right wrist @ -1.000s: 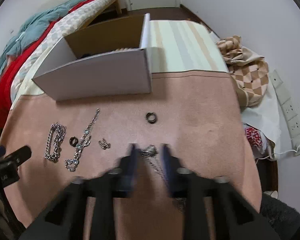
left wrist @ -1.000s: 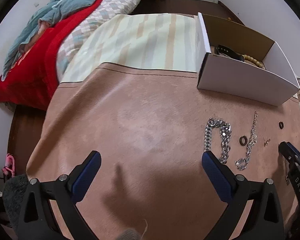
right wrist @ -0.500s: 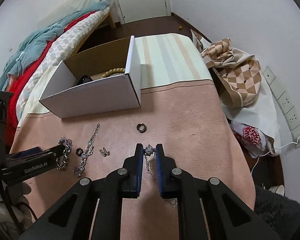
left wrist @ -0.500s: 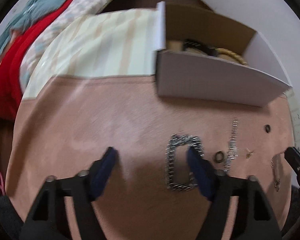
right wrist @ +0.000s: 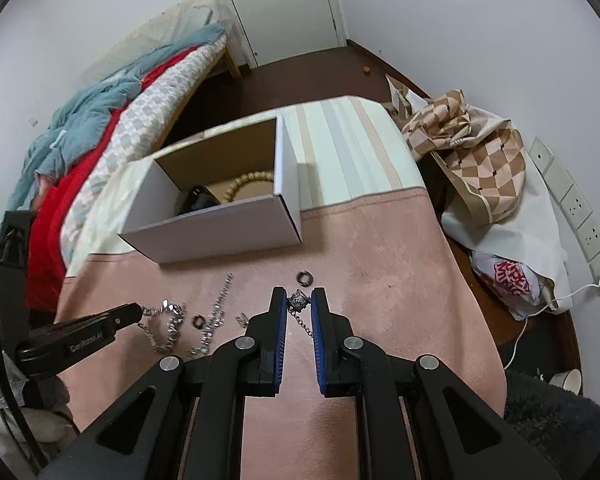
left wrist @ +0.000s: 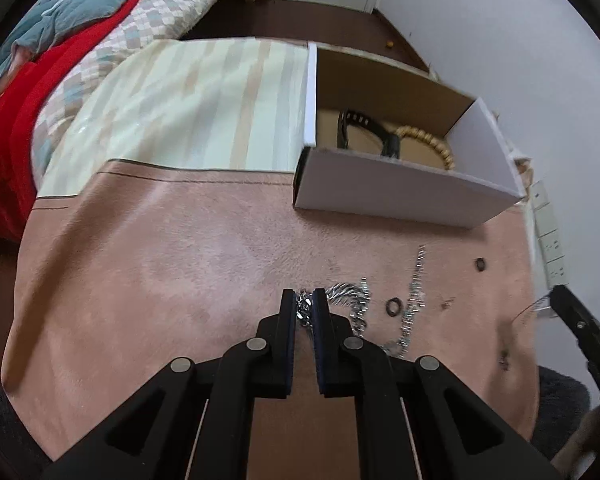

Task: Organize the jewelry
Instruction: 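Lower the chain bracelet into the box with the left tool while the right tool releases the necklace there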

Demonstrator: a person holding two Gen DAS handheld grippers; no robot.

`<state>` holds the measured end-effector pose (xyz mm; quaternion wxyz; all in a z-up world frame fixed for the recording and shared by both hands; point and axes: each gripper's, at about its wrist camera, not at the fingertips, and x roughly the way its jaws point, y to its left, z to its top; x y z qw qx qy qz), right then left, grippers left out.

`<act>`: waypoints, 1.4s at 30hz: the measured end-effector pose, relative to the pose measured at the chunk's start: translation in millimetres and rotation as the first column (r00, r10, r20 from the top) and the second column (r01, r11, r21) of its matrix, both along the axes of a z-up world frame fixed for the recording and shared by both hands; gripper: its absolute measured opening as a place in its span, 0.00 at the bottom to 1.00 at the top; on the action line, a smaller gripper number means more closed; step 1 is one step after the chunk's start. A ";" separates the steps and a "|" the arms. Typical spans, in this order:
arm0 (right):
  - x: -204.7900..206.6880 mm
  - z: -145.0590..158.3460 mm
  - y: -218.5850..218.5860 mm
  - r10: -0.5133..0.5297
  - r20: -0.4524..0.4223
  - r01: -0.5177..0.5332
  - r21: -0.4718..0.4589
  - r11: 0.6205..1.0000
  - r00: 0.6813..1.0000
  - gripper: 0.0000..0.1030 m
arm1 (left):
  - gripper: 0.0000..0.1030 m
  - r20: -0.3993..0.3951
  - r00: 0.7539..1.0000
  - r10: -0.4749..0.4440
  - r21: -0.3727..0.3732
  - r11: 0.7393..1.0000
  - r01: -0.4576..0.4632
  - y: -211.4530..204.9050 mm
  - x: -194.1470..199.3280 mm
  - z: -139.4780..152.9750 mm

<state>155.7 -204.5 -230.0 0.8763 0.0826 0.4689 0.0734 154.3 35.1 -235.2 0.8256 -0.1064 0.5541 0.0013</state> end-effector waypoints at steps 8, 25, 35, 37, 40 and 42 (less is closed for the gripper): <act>-1.6 22.7 3.2 0.017 0.024 -0.018 0.041 0.999 1.000 0.12 | 0.05 0.075 0.997 -0.013 -0.036 0.999 0.016 -0.6 -11.9 44.0; 80.4 138.6 47.7 0.175 0.152 -0.183 0.044 0.982 0.973 0.12 | 0.05 0.298 0.952 -0.073 -0.080 0.992 0.101 2.1 56.3 161.5; 168.7 88.8 65.0 0.193 -0.006 -0.193 -0.014 0.981 0.981 0.12 | 0.05 0.166 0.979 -0.122 -0.046 0.990 0.131 0.0 137.6 103.8; 178.8 75.8 65.3 0.192 -0.034 -0.192 -0.017 0.981 0.981 0.12 | 0.05 0.134 0.983 -0.124 -0.035 0.991 0.130 0.7 149.1 88.6; 189.4 60.0 65.0 0.198 -0.065 -0.199 -0.020 0.980 0.978 0.12 | 0.05 0.097 0.988 -0.122 -0.031 0.992 0.126 1.7 160.6 74.0; 196.3 51.2 66.1 0.213 -0.088 -0.215 -0.016 0.977 0.973 0.12 | 0.06 0.064 0.992 -0.112 -0.037 0.993 0.114 3.5 168.9 65.0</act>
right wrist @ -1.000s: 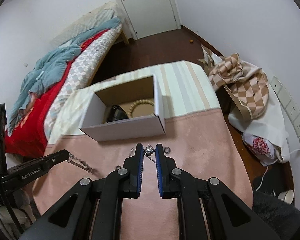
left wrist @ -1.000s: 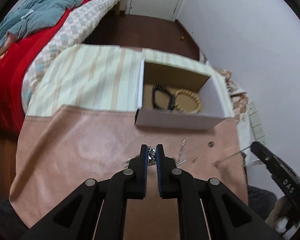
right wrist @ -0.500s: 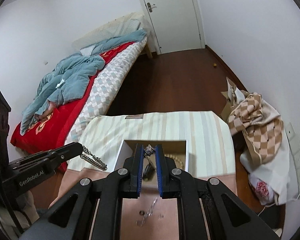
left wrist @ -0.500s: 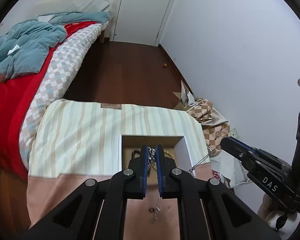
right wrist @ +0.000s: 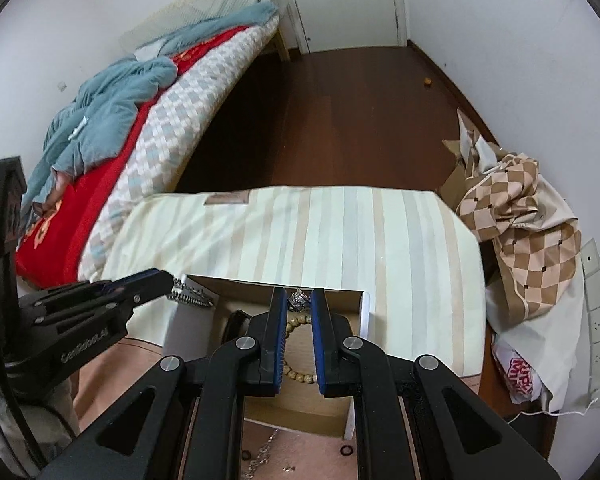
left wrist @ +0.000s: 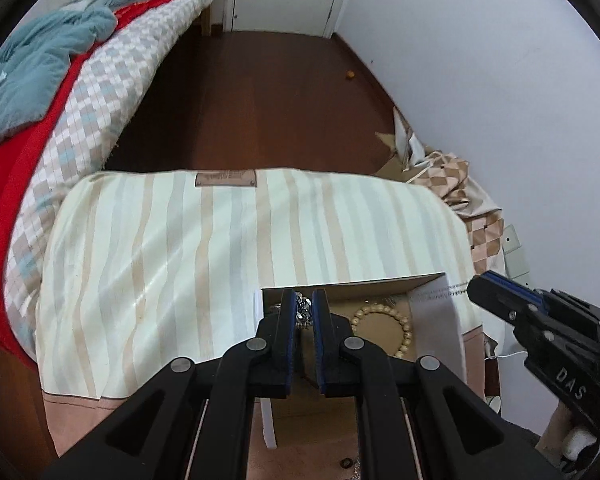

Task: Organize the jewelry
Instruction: 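Lower the chain bracelet into the box with the left tool while the right tool releases the necklace there, then withdraw both open tools from the box back over the table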

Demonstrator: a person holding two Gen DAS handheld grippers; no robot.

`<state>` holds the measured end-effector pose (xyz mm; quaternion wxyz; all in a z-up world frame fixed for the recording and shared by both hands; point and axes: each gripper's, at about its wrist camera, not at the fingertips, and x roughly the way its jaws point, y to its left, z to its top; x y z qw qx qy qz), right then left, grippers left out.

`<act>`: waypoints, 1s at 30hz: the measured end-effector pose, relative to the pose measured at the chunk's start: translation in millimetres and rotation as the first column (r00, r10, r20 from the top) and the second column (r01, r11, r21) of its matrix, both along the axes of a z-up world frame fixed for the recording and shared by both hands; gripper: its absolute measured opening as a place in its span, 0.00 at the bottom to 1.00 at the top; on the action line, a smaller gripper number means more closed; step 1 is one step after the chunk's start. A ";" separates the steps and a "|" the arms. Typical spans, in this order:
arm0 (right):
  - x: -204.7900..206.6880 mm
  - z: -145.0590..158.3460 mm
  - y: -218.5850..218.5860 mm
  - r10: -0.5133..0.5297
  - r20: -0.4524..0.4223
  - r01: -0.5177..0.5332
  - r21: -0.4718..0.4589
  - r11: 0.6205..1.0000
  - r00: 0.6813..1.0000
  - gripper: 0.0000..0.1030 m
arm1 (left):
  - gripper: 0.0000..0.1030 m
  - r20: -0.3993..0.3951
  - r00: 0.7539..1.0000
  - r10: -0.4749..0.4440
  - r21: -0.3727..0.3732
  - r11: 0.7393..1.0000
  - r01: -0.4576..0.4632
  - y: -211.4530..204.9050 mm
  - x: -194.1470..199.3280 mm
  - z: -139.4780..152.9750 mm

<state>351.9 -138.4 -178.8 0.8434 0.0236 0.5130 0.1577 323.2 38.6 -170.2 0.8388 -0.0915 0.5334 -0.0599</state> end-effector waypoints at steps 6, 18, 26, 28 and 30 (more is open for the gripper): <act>11.8 -18.5 2.9 0.049 -0.130 -0.044 0.037 0.998 0.990 0.13 | 0.13 -0.047 0.995 0.090 0.006 0.996 -0.090 10.8 6.8 -1.5; -19.6 -20.3 -9.8 0.032 -0.148 -0.036 -0.029 0.999 0.989 0.72 | 1.00 0.053 0.991 0.124 0.180 0.975 -0.132 10.6 -20.6 18.9; -43.4 -32.1 -14.3 -0.064 -0.082 0.048 -0.183 0.982 0.995 0.99 | 1.00 0.061 0.987 0.150 0.256 0.953 -0.161 10.4 -52.7 1.3; -47.1 -36.2 -14.9 -0.078 -0.072 0.062 -0.200 0.978 0.994 0.99 | 1.00 0.057 0.986 0.154 0.263 0.951 -0.164 9.8 -57.6 -0.9; -50.7 -37.6 -13.9 -0.085 -0.059 0.070 -0.222 0.972 0.995 0.99 | 1.00 0.054 0.986 0.160 0.274 0.947 -0.169 9.2 -63.5 -3.1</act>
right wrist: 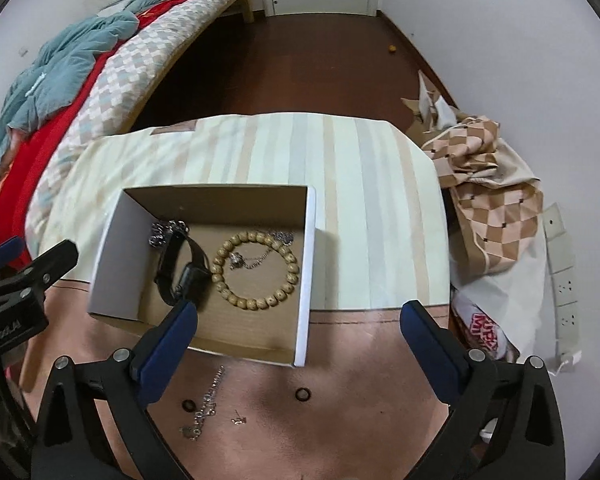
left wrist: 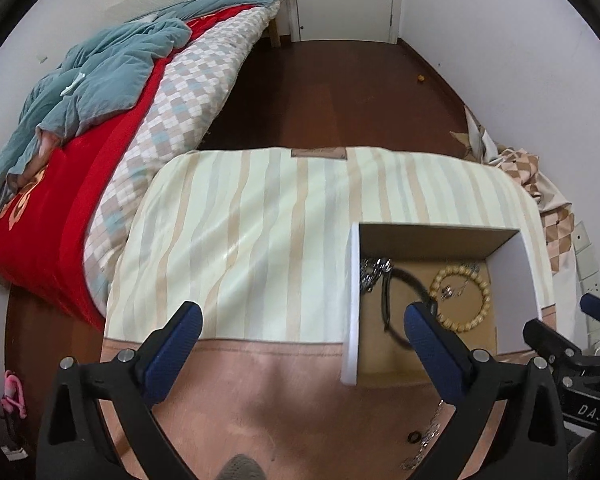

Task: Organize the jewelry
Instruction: 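Withdraw both open tools from the box back over the table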

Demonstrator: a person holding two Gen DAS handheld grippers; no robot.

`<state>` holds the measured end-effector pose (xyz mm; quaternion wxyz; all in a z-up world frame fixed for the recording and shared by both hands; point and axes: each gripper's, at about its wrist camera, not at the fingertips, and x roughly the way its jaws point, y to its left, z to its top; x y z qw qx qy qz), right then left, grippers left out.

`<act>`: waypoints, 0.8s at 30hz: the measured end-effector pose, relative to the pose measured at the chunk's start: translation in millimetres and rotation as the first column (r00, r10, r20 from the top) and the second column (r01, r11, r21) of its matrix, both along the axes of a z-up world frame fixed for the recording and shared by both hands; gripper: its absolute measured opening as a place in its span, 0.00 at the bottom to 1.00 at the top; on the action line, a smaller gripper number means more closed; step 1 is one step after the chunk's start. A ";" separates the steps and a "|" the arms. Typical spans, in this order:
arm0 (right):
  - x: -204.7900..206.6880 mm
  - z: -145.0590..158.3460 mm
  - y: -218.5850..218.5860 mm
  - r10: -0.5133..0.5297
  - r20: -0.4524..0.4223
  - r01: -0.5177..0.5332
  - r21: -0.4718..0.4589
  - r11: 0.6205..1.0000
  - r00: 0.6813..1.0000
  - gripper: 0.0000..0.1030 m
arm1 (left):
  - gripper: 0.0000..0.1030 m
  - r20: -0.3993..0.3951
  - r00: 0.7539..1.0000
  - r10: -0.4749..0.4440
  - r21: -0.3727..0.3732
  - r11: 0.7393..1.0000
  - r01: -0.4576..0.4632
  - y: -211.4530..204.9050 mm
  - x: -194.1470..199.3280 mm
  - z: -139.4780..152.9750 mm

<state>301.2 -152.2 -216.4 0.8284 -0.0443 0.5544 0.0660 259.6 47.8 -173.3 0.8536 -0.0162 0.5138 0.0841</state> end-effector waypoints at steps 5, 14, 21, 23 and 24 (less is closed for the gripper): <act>-6.6 2.6 4.4 -0.003 0.020 0.003 -0.017 1.000 1.000 0.99 | 1.00 0.014 1.000 0.001 0.023 1.000 -0.001 -3.7 -11.1 2.7; -28.6 30.0 6.5 -0.010 0.089 0.012 -0.025 1.000 0.996 0.99 | 1.00 0.061 0.998 0.006 0.031 0.999 -0.008 -8.1 -34.6 25.6; -62.3 65.4 6.0 -0.010 0.170 0.015 -0.026 1.000 0.985 0.99 | 1.00 0.115 0.993 0.018 0.021 1.000 -0.021 -12.7 -64.7 50.5; -72.1 75.4 5.4 -0.009 0.190 0.014 -0.024 1.000 0.982 0.99 | 1.00 0.133 0.991 0.014 0.021 1.000 -0.017 -15.2 -73.2 57.9; -78.0 81.1 5.2 -0.009 0.203 0.014 -0.025 1.000 0.979 0.99 | 1.00 0.145 0.989 0.010 0.023 1.000 -0.014 -17.4 -78.6 62.7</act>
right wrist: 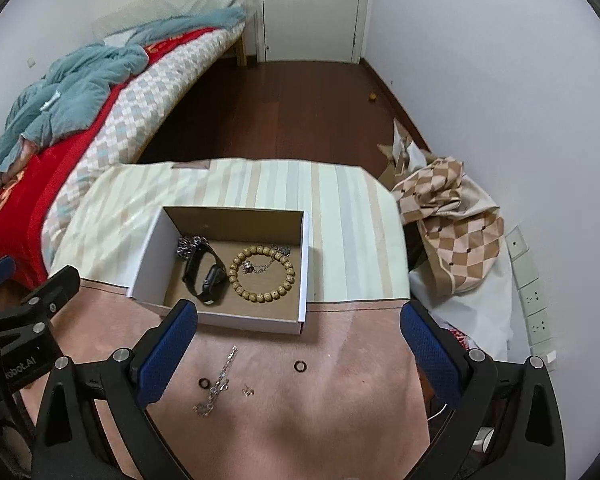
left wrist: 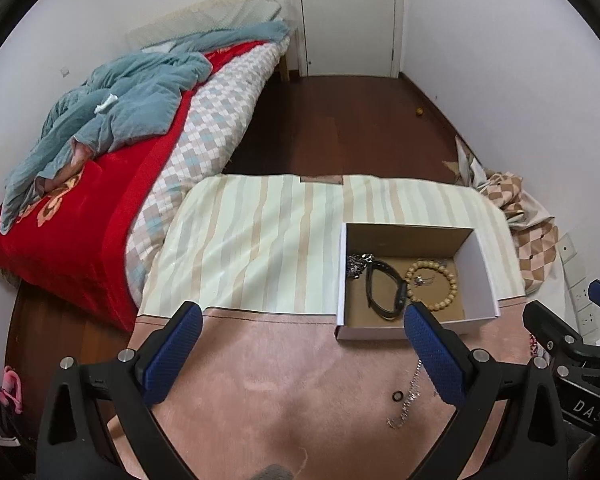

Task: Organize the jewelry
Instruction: 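Withdraw both open tools from the box back over the table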

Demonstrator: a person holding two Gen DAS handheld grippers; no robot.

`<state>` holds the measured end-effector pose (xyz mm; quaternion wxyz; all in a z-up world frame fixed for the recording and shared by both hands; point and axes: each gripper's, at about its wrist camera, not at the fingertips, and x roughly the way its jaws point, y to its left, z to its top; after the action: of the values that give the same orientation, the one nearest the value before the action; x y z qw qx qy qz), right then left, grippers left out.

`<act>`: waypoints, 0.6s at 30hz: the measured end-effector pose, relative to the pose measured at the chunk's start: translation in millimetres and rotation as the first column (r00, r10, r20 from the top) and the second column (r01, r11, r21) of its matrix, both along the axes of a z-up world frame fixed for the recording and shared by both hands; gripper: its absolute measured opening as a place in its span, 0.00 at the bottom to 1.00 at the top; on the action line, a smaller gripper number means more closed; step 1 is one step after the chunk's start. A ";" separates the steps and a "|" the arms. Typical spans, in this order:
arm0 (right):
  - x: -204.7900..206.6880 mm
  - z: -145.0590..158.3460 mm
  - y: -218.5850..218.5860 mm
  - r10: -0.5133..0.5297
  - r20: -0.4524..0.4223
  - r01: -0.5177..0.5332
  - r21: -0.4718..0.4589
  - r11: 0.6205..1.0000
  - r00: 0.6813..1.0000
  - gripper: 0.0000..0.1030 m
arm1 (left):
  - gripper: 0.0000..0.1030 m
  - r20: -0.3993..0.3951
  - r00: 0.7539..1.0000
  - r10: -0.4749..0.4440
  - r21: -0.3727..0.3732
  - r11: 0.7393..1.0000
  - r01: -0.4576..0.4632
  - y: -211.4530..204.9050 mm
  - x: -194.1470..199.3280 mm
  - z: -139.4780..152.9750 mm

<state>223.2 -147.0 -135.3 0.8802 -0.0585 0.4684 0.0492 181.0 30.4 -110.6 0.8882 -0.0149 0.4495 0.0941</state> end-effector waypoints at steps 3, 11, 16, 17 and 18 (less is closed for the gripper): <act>-16.5 14.8 -1.2 0.001 0.039 0.000 -0.007 1.000 0.999 0.99 | 1.00 0.022 1.000 -0.007 -0.002 1.000 0.007 -4.9 -12.6 11.6; -45.3 41.5 -5.3 0.008 0.096 -0.008 0.003 1.000 0.995 0.99 | 1.00 0.083 0.997 -0.006 0.015 1.000 0.004 -12.1 -39.2 30.5; -51.6 40.4 -9.0 0.003 0.089 -0.005 0.027 1.000 0.996 0.99 | 1.00 0.077 0.997 0.009 0.003 1.000 -0.010 -9.8 -44.8 25.4; -51.3 36.1 -11.9 -0.004 0.080 0.001 0.036 0.999 0.997 0.99 | 1.00 0.068 0.998 0.014 -0.001 1.000 -0.014 -8.7 -45.2 21.5; -50.5 30.9 -14.6 -0.010 0.071 0.007 0.042 0.999 0.997 0.99 | 1.00 0.057 0.998 0.020 -0.002 1.000 -0.020 -7.4 -45.3 15.9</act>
<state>172.7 -161.6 -104.4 0.8975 -0.0398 0.4359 0.0531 135.7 23.1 -94.7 0.8996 -0.0225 0.4240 0.1021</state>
